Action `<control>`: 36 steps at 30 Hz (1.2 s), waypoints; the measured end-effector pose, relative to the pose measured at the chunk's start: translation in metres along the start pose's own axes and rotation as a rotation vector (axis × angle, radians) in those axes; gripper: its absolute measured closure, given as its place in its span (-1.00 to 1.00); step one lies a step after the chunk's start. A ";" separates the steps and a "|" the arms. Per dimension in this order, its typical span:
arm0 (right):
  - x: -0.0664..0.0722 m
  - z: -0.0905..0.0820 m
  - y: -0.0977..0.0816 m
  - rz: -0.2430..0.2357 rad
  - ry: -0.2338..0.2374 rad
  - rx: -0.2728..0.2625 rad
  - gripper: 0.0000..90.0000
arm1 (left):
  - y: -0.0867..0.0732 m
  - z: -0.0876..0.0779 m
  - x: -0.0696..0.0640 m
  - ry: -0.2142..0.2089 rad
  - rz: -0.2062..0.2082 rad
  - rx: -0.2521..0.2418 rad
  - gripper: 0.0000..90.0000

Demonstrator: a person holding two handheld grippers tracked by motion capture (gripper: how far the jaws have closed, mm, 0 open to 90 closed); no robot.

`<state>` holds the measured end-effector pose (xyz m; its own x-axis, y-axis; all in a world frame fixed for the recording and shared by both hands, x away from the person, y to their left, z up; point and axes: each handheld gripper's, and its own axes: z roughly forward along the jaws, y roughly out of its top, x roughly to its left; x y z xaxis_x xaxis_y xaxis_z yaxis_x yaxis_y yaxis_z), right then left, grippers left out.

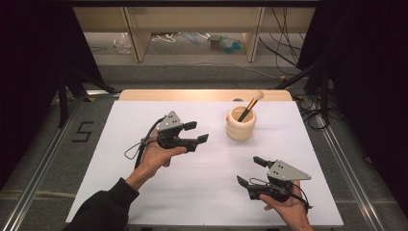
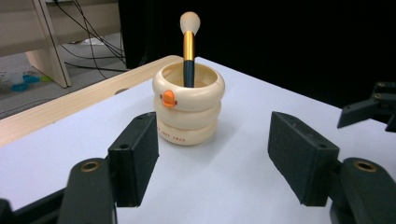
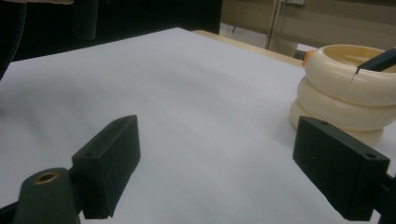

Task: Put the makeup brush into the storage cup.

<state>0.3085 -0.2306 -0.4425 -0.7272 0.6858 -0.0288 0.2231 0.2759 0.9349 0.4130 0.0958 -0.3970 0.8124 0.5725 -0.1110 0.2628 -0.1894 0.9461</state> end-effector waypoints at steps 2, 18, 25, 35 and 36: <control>0.000 0.000 0.000 0.000 -0.001 0.000 -0.65 | -0.003 -0.003 -0.002 -0.006 0.004 0.004 -0.25; 0.001 0.002 0.000 0.000 0.006 -0.015 -0.65 | -0.027 -0.028 -0.016 -0.016 0.009 0.015 -0.29; 0.001 0.002 0.000 0.000 0.006 -0.015 -0.65 | -0.036 -0.035 -0.020 -0.019 0.017 0.019 -0.31; 0.000 0.003 -0.001 0.003 0.009 -0.039 -0.65 | -0.045 -0.043 -0.024 -0.016 0.021 0.021 -0.35; 0.000 0.003 -0.001 0.006 0.009 -0.040 -0.65 | -0.046 -0.043 -0.024 -0.013 0.021 0.024 -0.35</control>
<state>0.3102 -0.2287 -0.4445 -0.7317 0.6813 -0.0206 0.2013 0.2449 0.9484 0.3586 0.1253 -0.4245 0.8246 0.5577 -0.0955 0.2580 -0.2203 0.9407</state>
